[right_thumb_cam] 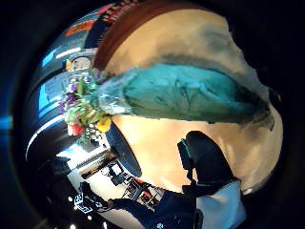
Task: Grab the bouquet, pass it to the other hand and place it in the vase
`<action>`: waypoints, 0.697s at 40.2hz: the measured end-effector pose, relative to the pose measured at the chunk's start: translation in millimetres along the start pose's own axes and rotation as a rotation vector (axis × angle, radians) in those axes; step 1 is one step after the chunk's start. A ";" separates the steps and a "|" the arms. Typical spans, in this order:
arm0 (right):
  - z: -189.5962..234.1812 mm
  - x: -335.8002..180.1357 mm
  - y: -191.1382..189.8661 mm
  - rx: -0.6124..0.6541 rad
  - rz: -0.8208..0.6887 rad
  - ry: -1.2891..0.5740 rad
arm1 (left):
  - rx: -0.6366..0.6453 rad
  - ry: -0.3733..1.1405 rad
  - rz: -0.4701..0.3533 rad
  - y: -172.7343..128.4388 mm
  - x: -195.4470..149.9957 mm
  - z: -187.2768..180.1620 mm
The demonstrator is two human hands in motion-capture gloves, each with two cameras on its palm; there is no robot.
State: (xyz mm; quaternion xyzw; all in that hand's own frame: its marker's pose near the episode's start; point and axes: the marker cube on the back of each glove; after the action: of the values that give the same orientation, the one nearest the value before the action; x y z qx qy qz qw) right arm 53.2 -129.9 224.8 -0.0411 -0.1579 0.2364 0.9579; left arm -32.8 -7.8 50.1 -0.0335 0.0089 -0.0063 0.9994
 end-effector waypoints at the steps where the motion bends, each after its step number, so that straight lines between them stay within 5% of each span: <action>1: 1.9 -0.5 -3.2 0.032 0.039 0.022 | -0.004 -0.001 -0.001 -1.0 -0.2 1.1; 10: 6.9 -7.7 -1.6 0.053 0.112 0.145 | -0.020 0.009 0.006 -2.6 3.5 6.7; 20: 5.2 -16.7 -2.2 0.110 0.078 0.070 | -0.022 0.043 0.054 2.6 12.5 1.8; 25: -9.1 -34.8 -6.7 0.560 -0.083 -0.009 | -0.025 0.132 0.104 1.6 14.2 -0.7; 28: -19.0 -39.5 -1.2 0.674 -0.107 -0.031 | -0.027 0.221 0.126 0.1 15.6 -3.2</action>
State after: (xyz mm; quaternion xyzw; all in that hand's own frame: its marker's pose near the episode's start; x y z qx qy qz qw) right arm 26.7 -149.4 195.8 0.2897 -0.0876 0.2254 0.9261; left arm -17.3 -8.1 46.6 -0.0454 0.1210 0.0530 0.9902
